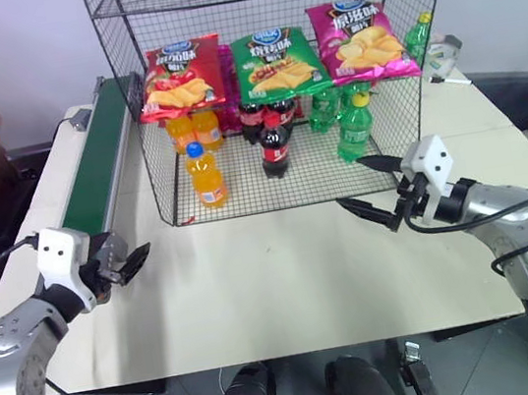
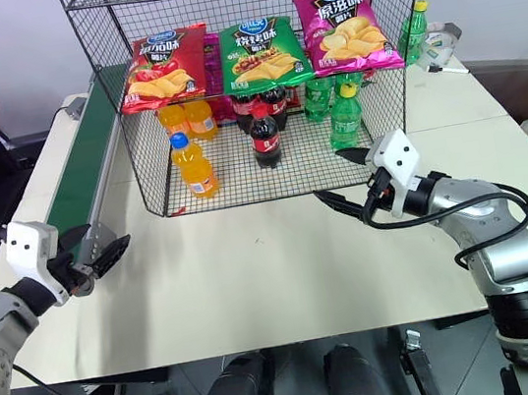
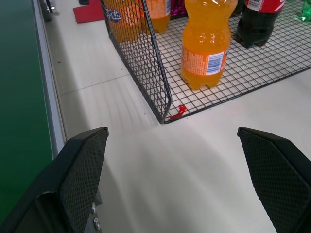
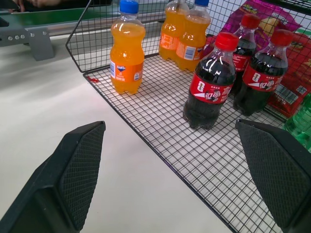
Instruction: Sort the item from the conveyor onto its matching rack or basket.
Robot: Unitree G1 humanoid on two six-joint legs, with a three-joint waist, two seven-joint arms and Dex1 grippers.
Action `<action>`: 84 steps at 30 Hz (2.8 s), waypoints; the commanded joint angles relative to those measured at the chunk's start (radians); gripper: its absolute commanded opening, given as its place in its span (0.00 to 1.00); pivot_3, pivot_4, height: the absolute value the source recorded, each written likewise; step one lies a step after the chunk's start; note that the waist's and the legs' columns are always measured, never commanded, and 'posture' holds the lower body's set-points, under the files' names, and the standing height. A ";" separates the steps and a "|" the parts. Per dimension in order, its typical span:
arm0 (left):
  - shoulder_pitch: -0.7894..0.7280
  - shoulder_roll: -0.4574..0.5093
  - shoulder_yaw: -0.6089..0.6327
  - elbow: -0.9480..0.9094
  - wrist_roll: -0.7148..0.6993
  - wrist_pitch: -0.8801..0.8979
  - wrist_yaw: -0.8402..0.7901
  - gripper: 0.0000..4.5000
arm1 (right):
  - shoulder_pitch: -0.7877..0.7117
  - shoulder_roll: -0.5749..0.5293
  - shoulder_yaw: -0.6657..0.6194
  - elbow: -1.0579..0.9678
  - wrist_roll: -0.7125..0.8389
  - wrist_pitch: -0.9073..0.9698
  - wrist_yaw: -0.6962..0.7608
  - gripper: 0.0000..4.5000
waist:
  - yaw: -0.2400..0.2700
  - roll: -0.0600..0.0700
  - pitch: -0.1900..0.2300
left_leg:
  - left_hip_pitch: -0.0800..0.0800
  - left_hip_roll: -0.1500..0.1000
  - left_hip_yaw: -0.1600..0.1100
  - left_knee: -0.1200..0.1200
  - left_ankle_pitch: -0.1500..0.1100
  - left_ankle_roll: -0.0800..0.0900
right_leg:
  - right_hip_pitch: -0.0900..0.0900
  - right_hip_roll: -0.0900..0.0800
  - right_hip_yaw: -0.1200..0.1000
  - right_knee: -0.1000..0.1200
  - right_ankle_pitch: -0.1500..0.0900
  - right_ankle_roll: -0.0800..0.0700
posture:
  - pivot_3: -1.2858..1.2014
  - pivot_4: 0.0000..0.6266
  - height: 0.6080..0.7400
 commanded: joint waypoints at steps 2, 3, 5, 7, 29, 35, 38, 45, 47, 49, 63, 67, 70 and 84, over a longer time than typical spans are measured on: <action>-0.013 0.017 0.030 -0.023 -0.007 -0.004 -0.003 0.99 | -0.019 0.002 -0.005 -0.019 0.000 -0.023 -0.005 1.00 | 0.000 0.000 0.000 | 0.000 0.000 0.000 0.000 0.000 0.000 | 0.000 0.000 0.000 0.000 0.000 0.000 | 0.52 0.24 1.00; -0.014 0.017 0.029 -0.025 -0.007 -0.003 -0.003 0.99 | -0.018 0.002 -0.004 -0.019 -0.001 -0.023 -0.005 1.00 | 0.000 0.000 0.000 | 0.000 0.000 0.000 0.000 0.000 0.000 | 0.000 0.000 0.000 0.000 0.000 0.000 | 0.52 0.24 1.00; -0.015 0.015 0.030 -0.028 -0.009 -0.001 -0.001 0.99 | -0.018 0.003 -0.004 -0.018 -0.001 -0.024 -0.005 1.00 | 0.000 0.000 0.000 | 0.000 0.000 0.000 0.000 0.000 0.000 | 0.000 0.000 0.000 0.000 0.000 0.000 | 0.52 0.24 1.00; -0.018 0.015 0.030 -0.031 -0.012 0.004 0.002 0.99 | -0.019 0.004 -0.002 -0.016 -0.003 -0.025 -0.006 1.00 | 0.000 0.000 0.000 | 0.000 0.000 0.000 0.000 0.000 0.000 | 0.000 0.000 0.000 0.000 0.000 0.000 | 0.52 0.24 1.00; -0.014 -0.043 0.008 -0.070 -0.014 0.007 0.059 0.99 | -0.068 0.049 0.029 0.034 -0.027 -0.047 -0.030 1.00 | 0.000 0.000 0.000 | 0.000 0.000 0.000 0.000 0.000 0.000 | -0.001 0.000 0.000 0.000 0.000 0.000 | 0.52 0.24 1.00; -0.021 -0.047 0.007 -0.062 -0.008 0.012 0.054 0.99 | -0.041 0.055 0.029 0.009 -0.028 -0.045 -0.047 1.00 | 0.000 0.000 0.000 | 0.000 0.000 0.000 -0.001 0.000 0.000 | -0.001 0.000 0.000 0.000 0.000 0.000 | 0.52 0.24 1.00; -0.027 -0.042 0.008 -0.055 -0.008 0.013 0.050 0.99 | -0.037 0.066 0.035 0.004 -0.030 -0.045 -0.064 1.00 | 0.000 0.000 0.000 | 0.000 0.000 0.000 -0.001 0.000 0.000 | -0.001 0.000 0.000 0.000 0.000 0.000 | 0.52 0.24 1.00; -0.032 -0.049 0.012 -0.056 -0.014 0.013 0.053 0.99 | -0.051 0.076 0.051 0.009 -0.032 -0.046 -0.074 1.00 | 0.000 0.000 0.000 | 0.000 0.000 0.000 -0.001 0.000 0.000 | -0.001 0.000 0.000 0.000 0.000 0.000 | 0.52 0.24 1.00; -0.031 -0.053 0.016 -0.057 -0.017 0.013 0.055 0.99 | -0.058 0.080 0.057 0.013 -0.032 -0.048 -0.073 1.00 | 0.000 0.000 0.000 | 0.000 0.000 0.000 -0.001 0.000 0.000 | -0.001 0.000 0.000 0.000 0.000 0.000 | 0.52 0.24 1.00; -0.030 -0.056 0.017 -0.058 -0.017 0.014 0.058 0.99 | -0.064 0.086 0.064 0.015 -0.034 -0.048 -0.071 1.00 | -0.001 0.000 0.000 | 0.000 0.000 0.000 -0.001 0.000 0.000 | -0.001 0.000 0.000 0.000 0.000 0.000 | 0.52 0.24 1.00; -0.016 -0.064 0.047 -0.064 -0.023 0.011 0.090 0.99 | -0.079 0.105 0.089 0.021 -0.036 -0.052 -0.073 1.00 | -0.001 0.000 0.000 | 0.000 0.000 0.000 -0.001 0.000 0.000 | -0.001 0.000 0.000 0.000 0.000 0.000 | 0.52 0.24 1.00; -0.024 -0.078 0.073 -0.044 -0.016 -0.003 0.122 0.99 | -0.082 0.115 0.094 0.021 -0.035 -0.053 -0.076 1.00 | -0.001 0.000 0.000 | 0.000 0.000 0.000 -0.002 0.000 0.000 | -0.001 0.000 0.000 0.000 0.000 0.000 | 0.52 0.24 1.00; -0.033 -0.086 0.097 -0.006 0.010 -0.035 0.156 0.99 | -0.087 0.125 0.101 0.022 -0.037 -0.054 -0.078 1.00 | 0.000 0.000 0.000 | 0.000 0.000 0.000 -0.002 0.000 0.000 | -0.001 0.000 0.000 0.000 0.000 0.000 | 0.52 0.24 1.00; -0.071 -0.151 0.237 0.170 0.065 -0.195 0.335 0.99 | -0.090 0.164 0.136 0.002 -0.037 -0.052 -0.083 1.00 | 0.001 0.000 0.000 | 0.000 0.000 0.000 -0.001 0.000 0.000 | -0.004 0.000 0.000 0.000 0.000 0.001 | 0.52 0.24 1.00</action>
